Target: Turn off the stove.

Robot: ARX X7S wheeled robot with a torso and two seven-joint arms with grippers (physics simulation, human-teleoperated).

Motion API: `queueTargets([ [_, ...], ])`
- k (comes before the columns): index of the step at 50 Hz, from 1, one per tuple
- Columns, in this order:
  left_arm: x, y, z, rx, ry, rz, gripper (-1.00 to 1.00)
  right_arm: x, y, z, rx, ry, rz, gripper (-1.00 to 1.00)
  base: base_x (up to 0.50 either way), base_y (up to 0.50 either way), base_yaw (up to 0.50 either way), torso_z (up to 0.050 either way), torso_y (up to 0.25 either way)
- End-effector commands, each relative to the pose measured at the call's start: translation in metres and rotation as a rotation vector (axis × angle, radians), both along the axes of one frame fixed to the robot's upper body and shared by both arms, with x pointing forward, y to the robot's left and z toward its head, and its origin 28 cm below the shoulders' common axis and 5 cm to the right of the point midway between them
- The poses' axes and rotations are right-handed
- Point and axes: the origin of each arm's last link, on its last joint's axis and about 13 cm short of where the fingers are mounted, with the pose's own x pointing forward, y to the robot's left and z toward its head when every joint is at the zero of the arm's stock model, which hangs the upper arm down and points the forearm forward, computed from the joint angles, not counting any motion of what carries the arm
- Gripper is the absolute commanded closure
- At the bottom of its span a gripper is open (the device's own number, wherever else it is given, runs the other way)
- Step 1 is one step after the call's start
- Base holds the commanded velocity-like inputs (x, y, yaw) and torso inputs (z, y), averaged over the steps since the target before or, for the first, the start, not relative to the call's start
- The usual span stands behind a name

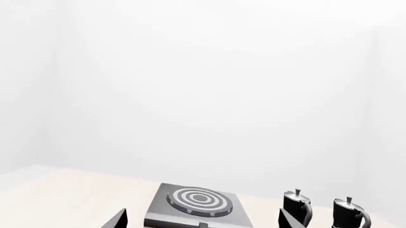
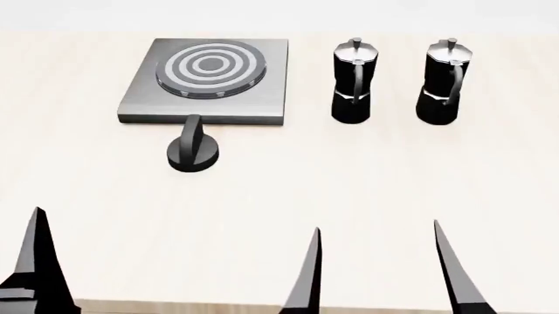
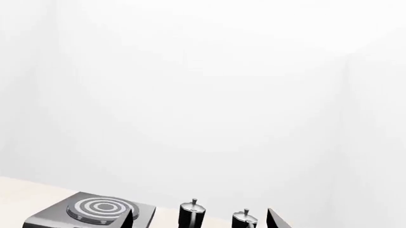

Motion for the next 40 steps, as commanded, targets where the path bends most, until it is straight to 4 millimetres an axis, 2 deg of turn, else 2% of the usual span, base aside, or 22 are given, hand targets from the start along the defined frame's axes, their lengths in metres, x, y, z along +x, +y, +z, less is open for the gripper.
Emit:
queueTargets([
  [1,-0.0033,0.0026,0.0059,-0.020,-0.017,-0.011,-1.00,-0.0006,-0.0031,0.0009,-0.008,-0.019,-0.025,-1.00,0.00,0.00,0.00,0.000,0.000],
  [26,-0.0030,0.0019,0.0039,-0.020,-0.011,-0.019,-1.00,-0.0021,-0.0045,0.0009,0.013,-0.045,-0.046,-1.00,0.01,0.00,0.00,0.000,0.000],
  [40,-0.0022,0.0019,0.0028,-0.024,-0.008,-0.010,-1.00,-0.0020,-0.0040,-0.0004,0.010,-0.041,-0.044,-1.00,0.19,0.00,0.00,0.000,0.000],
])
